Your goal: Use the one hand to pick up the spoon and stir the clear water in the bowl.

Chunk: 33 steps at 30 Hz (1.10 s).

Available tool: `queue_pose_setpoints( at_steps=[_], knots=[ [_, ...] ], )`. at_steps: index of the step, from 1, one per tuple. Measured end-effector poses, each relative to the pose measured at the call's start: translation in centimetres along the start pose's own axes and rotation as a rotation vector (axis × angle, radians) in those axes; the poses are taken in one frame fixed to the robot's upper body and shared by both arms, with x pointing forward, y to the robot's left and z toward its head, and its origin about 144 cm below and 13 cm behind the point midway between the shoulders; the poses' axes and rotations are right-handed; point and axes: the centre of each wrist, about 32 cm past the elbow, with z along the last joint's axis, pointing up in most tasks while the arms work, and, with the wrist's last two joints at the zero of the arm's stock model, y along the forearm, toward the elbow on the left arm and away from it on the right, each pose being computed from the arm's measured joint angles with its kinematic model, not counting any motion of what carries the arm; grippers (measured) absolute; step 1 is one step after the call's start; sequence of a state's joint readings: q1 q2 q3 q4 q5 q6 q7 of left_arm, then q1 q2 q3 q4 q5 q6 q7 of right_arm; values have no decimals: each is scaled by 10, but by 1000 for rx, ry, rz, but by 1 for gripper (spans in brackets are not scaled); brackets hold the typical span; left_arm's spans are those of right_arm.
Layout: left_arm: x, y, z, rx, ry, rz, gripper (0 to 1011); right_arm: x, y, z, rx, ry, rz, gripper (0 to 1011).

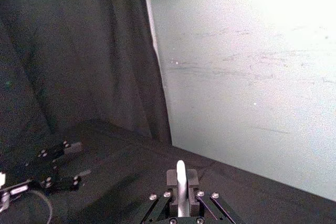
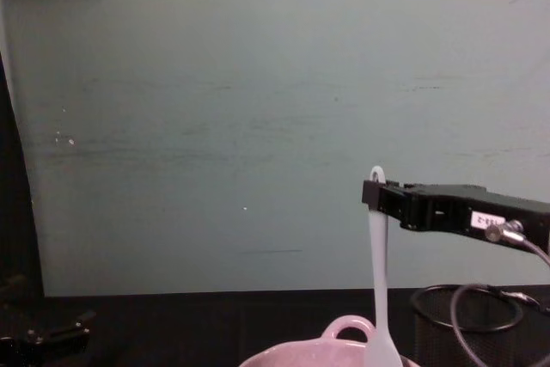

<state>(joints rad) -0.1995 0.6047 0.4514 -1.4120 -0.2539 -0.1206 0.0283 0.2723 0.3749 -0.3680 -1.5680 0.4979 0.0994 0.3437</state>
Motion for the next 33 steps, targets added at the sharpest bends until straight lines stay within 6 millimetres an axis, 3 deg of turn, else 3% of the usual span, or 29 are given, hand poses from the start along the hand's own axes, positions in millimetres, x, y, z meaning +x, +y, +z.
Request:
queue_pose_setpoints(
  at_steps=[9, 20, 33],
  knots=[
    [0, 0, 0, 0, 0, 0, 1011, -19, -8, -2, -24, -1, 59, 113],
    [0, 0, 0, 0, 0, 0, 1011, -51, 8, -4, -28, 7, 178, 113],
    [0, 0, 0, 0, 0, 0, 1011, -52, 35, -3, -17, 6, 207, 113]
  ],
)
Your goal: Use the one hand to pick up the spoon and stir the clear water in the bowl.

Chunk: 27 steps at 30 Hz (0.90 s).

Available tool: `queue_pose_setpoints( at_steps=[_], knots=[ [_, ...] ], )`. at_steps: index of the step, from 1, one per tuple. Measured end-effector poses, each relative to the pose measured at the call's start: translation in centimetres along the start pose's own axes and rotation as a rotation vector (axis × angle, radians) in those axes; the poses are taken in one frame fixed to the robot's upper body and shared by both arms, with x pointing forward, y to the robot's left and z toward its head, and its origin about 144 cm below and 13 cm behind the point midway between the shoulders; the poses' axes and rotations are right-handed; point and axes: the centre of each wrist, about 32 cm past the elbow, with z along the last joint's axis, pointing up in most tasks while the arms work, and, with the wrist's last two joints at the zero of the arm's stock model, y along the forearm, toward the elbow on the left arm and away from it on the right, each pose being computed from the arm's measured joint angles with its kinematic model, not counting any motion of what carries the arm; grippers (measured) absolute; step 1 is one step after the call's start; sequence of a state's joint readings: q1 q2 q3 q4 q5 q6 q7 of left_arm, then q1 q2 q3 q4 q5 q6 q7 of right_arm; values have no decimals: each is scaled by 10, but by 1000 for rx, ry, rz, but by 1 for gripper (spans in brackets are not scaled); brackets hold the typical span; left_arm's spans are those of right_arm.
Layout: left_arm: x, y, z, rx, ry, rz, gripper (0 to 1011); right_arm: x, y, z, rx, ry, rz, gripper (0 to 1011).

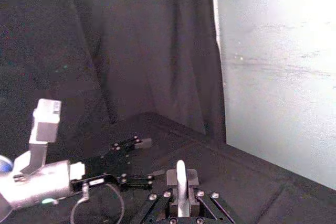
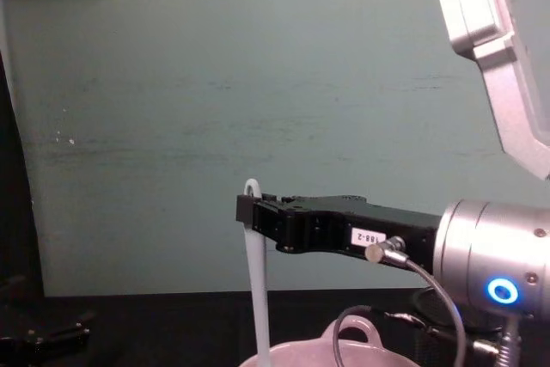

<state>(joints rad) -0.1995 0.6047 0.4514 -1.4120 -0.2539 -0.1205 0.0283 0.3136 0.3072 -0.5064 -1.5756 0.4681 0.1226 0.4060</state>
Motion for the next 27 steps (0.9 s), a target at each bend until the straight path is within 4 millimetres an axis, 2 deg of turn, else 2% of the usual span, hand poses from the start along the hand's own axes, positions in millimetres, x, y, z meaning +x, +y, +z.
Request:
queue_pose_setpoints(
  at_steps=[6, 11, 18, 27],
  knots=[
    [0, 0, 0, 0, 0, 0, 1011, 17, 7, -2, 8, 9, -37, 113],
    [0, 0, 0, 0, 0, 0, 1011, 33, 4, -2, 9, 13, -94, 113],
    [0, 0, 0, 0, 0, 0, 1011, 47, -20, 1, 17, 1, -178, 113],
    [0, 0, 0, 0, 0, 0, 1011, 42, -44, 5, 5, -12, -198, 114]
  ],
)
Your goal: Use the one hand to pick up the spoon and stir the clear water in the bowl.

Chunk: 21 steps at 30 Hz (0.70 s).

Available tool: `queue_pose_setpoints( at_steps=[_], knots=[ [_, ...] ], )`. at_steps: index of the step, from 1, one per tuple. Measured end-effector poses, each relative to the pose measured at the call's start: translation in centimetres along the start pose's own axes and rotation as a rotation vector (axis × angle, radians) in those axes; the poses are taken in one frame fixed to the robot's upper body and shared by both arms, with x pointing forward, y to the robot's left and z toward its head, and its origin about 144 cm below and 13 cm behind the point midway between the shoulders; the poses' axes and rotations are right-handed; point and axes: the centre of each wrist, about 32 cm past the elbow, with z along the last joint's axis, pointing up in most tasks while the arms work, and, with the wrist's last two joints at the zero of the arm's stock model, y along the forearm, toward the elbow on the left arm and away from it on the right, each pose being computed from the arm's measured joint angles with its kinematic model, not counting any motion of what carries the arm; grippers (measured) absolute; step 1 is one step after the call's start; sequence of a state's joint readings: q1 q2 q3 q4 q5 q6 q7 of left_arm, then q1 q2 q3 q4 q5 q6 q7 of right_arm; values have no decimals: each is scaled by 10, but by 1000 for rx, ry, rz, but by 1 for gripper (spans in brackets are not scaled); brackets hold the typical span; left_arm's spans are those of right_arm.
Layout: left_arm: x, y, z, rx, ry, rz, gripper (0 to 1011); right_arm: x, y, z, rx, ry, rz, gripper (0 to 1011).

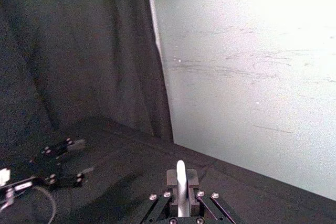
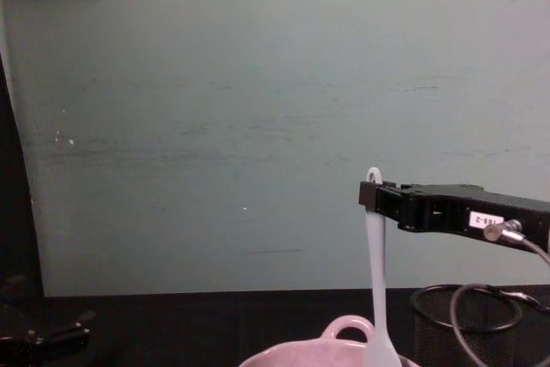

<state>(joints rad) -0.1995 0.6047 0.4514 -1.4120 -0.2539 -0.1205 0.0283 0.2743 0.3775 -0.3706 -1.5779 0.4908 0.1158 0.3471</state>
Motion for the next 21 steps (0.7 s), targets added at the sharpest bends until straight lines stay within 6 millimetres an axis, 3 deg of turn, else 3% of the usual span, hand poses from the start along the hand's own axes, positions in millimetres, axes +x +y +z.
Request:
queue_pose_setpoints(
  at_steps=[9, 14, 21],
  knots=[
    [0, 0, 0, 0, 0, 0, 1011, -22, -4, 4, -23, -28, 78, 113],
    [0, 0, 0, 0, 0, 0, 1011, -38, 4, 3, -17, -24, 139, 114],
    [0, 0, 0, 0, 0, 0, 1011, -48, 20, 2, -11, -13, 178, 113]
  ],
)
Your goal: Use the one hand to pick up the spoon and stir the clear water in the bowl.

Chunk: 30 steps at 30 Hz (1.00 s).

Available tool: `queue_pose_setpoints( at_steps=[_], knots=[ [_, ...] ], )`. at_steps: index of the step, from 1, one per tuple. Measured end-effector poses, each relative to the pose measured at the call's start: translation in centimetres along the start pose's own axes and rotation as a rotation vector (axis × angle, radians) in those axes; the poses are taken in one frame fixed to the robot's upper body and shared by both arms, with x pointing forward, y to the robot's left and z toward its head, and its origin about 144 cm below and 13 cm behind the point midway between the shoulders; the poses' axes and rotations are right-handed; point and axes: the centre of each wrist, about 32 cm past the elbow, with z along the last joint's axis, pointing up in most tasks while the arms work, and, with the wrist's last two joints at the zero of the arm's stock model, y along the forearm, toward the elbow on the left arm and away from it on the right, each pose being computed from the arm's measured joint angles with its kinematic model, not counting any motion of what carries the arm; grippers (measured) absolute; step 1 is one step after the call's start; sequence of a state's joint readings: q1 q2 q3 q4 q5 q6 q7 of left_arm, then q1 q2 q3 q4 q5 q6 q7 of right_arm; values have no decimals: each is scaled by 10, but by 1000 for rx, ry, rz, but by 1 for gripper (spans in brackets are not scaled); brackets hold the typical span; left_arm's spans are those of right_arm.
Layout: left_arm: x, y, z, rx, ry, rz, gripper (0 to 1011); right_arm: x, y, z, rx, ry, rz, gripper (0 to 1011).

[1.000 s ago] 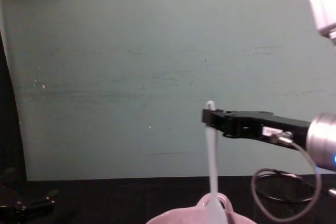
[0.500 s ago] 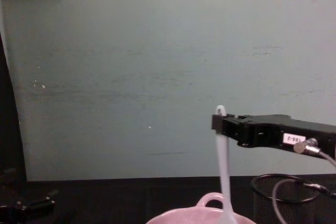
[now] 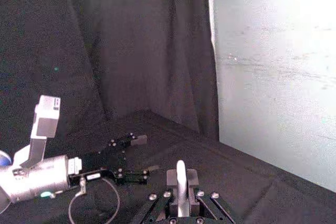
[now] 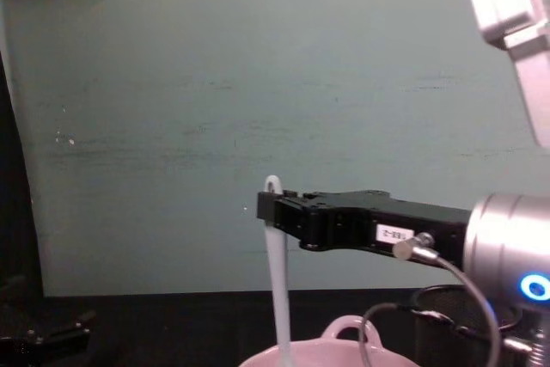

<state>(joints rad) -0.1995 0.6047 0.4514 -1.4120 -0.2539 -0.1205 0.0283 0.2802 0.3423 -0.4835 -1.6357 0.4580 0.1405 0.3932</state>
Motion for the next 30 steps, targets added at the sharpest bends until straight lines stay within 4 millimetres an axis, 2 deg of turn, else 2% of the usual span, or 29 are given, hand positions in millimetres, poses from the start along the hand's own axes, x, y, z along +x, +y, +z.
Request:
queue_pose_setpoints(
  at_steps=[8, 16, 19, 22, 30],
  knots=[
    [0, 0, 0, 0, 0, 0, 1011, 12, 21, -5, 4, 22, -4, 113],
    [0, 0, 0, 0, 0, 0, 1011, 34, 28, -6, -4, 22, -56, 113],
    [0, 0, 0, 0, 0, 0, 1011, 40, 24, -5, -7, 15, -84, 113],
    [0, 0, 0, 0, 0, 0, 1011, 48, 12, -3, -7, 4, -125, 113],
    [0, 0, 0, 0, 0, 0, 1011, 47, -11, -1, -8, -9, -158, 114]
  ],
)
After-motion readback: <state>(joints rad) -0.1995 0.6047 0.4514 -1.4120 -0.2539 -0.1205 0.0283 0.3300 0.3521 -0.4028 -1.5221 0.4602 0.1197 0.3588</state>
